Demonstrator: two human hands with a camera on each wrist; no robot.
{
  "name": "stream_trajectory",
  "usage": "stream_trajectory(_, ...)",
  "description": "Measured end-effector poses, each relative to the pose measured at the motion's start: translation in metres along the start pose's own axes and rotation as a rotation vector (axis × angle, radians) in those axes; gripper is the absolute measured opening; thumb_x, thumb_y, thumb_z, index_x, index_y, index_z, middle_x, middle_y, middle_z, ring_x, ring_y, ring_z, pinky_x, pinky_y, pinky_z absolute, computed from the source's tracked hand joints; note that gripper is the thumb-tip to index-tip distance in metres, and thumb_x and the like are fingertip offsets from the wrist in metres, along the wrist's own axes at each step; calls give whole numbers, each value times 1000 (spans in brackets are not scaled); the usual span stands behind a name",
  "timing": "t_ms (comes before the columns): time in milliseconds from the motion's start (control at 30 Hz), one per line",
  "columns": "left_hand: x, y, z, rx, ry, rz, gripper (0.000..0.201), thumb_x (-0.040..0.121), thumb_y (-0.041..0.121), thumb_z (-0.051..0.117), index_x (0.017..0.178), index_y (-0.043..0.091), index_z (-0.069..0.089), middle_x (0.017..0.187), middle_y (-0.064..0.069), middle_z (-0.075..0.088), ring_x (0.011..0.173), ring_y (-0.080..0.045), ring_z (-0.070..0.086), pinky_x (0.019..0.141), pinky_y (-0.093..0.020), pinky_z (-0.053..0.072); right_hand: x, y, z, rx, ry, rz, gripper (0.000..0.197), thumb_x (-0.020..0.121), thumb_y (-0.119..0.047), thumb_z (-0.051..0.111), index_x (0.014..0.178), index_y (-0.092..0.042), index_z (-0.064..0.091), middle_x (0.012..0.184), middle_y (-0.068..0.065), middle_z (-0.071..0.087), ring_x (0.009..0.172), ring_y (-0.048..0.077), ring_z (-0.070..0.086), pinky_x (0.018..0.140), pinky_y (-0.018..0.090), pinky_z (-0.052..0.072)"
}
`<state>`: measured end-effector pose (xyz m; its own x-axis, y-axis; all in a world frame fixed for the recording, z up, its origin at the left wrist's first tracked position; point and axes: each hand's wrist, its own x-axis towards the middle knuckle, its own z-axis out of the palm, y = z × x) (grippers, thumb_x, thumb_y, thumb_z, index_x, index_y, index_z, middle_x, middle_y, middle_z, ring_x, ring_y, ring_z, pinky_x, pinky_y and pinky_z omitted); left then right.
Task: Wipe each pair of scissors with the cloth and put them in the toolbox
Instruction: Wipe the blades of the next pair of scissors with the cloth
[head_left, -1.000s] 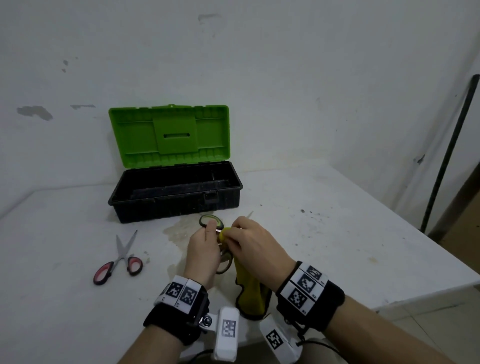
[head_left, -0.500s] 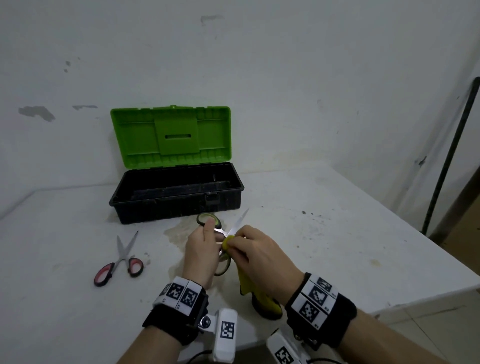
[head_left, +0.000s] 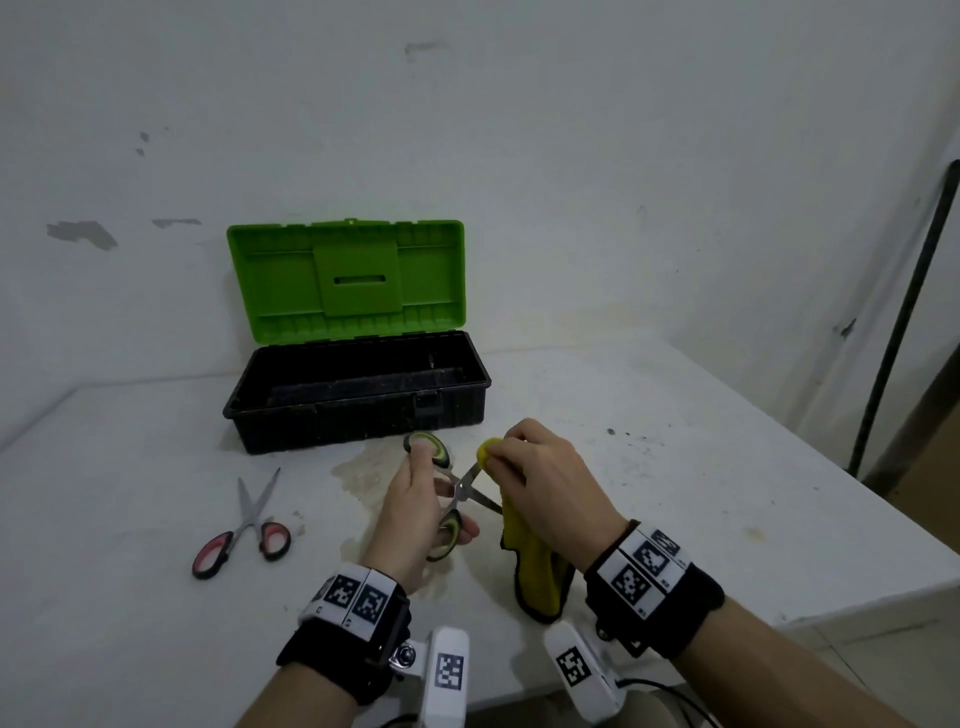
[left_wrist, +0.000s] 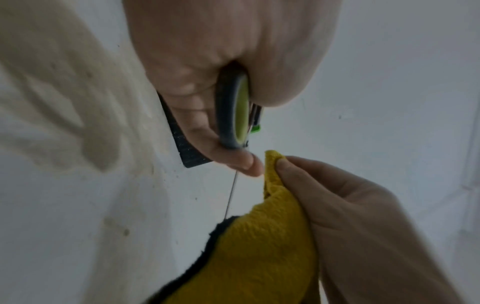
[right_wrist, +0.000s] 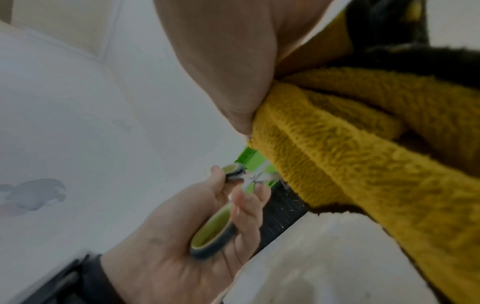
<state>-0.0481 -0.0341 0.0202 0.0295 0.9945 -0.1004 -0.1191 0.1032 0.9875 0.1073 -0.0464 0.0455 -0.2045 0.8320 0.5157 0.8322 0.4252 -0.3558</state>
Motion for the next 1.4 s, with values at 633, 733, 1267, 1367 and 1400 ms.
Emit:
stream_trajectory(633,12,4,-31,327,-254,158,18,103,10,51,102,13,69,82,-2,61,59,-4,52,55,-18,42,-2,23,-24,73,170,75,14,92,-23,66,99,-14,75,91,-2,60,75,11,55,67,5,37)
stream_trajectory(733,14,3,-35,387,-234,179,17,101,13,54,104,19,70,84,-3,66,62,-3,54,58,-17,43,-7,25,-23,68,158,83,15,92,-23,66,100,-15,75,91,-4,60,76,9,55,68,3,36)
stream_trajectory(1267,15,3,-32,258,-155,176,14,93,11,68,88,21,75,67,7,68,48,-9,45,47,-21,40,-22,15,-5,115,41,-56,18,88,-24,70,104,-16,72,98,-4,62,83,9,57,75,21,50)
stream_trajectory(1367,13,3,-29,207,-190,171,20,93,14,69,79,27,77,74,-1,73,45,-9,40,43,-19,35,-25,8,3,107,86,-111,16,90,-22,69,103,-13,72,97,-1,61,80,11,58,72,23,51)
stream_trajectory(1400,12,3,-28,206,-204,163,18,94,16,68,82,26,76,75,-3,73,44,-9,40,43,-19,35,-25,5,6,102,105,-125,16,90,-21,69,102,-12,72,96,0,61,80,12,58,71,23,51)
